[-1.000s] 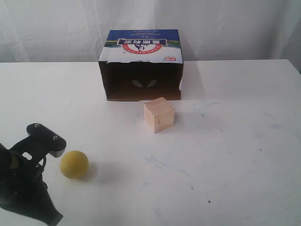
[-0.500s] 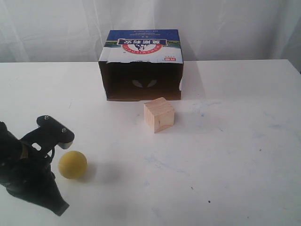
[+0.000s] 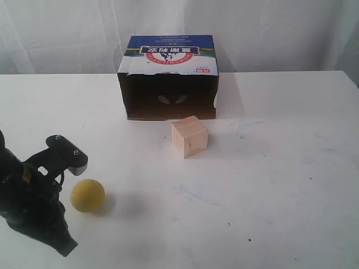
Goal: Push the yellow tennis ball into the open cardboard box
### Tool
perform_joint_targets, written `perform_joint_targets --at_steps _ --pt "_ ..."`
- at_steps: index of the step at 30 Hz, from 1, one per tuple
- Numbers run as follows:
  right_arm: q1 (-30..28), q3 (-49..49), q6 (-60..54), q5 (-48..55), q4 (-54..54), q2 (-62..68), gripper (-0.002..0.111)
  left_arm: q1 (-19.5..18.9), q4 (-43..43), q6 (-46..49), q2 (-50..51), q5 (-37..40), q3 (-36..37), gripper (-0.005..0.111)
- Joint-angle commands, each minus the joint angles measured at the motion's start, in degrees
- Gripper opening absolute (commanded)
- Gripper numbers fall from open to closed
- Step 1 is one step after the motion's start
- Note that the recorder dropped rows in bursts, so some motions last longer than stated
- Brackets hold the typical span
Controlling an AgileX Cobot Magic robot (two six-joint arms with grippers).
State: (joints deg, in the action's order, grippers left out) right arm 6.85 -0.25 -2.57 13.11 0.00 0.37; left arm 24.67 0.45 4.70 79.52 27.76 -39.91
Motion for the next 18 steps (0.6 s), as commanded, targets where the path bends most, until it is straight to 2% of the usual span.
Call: perform_joint_targets --at_steps 1,12,16,18 --pt "-0.06 0.25 0.41 -0.52 0.0 -0.37 0.0 -1.77 1.22 0.37 -0.09 2.7 0.51 0.0" --pt "-0.06 0.25 0.41 -0.42 0.0 -0.37 0.0 -2.24 1.66 0.27 -0.09 1.16 2.1 0.0" --pt "-0.06 0.25 0.41 -0.42 0.0 -0.37 0.0 -2.24 1.66 0.27 1.97 -4.04 2.1 0.0" --pt "-0.06 0.25 0.41 -0.42 0.0 -0.37 0.0 -2.74 1.66 2.62 6.83 -13.09 1.72 0.0"
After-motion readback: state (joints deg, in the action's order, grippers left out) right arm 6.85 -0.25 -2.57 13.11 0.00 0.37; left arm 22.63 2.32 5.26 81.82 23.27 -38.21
